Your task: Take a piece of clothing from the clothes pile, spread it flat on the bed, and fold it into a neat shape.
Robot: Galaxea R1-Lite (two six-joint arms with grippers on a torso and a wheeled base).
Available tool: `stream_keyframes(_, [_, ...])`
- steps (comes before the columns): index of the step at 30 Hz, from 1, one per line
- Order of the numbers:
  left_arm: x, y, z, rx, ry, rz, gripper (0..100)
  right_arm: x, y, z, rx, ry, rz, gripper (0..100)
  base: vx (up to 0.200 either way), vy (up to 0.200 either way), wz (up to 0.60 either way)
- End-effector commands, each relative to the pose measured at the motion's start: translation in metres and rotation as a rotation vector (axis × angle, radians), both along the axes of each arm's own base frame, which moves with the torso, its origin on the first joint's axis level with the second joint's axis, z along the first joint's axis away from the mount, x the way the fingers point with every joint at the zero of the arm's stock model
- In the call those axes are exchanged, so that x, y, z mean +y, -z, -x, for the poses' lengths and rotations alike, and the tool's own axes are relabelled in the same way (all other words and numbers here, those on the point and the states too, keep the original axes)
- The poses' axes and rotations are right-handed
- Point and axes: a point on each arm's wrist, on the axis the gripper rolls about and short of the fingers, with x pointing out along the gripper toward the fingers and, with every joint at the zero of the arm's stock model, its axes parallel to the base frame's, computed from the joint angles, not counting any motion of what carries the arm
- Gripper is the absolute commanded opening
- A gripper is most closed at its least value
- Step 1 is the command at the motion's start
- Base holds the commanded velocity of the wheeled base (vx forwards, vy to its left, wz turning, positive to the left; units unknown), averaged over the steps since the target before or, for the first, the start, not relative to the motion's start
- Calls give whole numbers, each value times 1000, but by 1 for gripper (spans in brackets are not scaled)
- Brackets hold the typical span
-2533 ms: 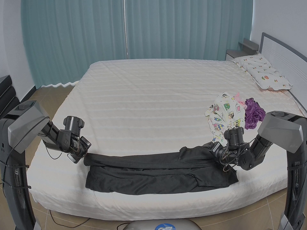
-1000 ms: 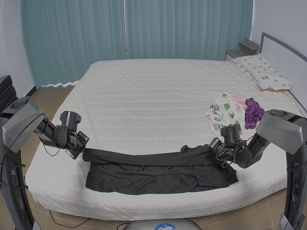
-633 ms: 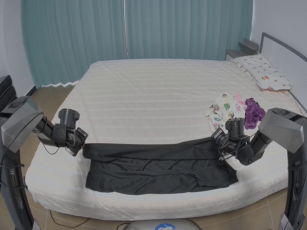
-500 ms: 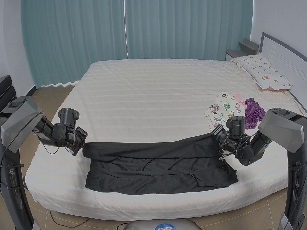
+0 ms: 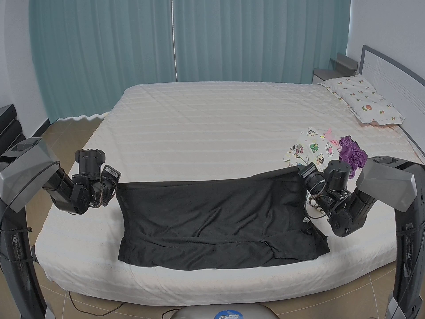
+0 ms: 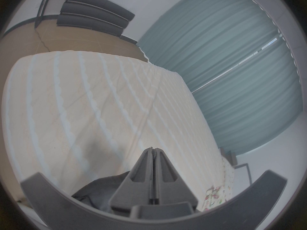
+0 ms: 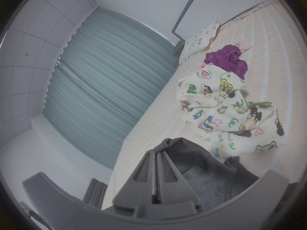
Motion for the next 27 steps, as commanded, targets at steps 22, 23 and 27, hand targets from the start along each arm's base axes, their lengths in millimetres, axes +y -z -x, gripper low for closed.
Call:
stream_keyframes(22, [11, -19, 3, -49, -14, -21, 0, -2, -14, -17, -202, -7, 55, 0, 0, 0, 0])
stream_keyframes(23, [11, -19, 3, -49, -14, -21, 0, -2, -13, -18, -200, -6, 57, 0, 0, 0, 0])
stream_keyframes(27, [12, -24, 5, -55, -17, -22, 0, 0, 9, -17, -187, -15, 89, 0, 0, 0, 0])
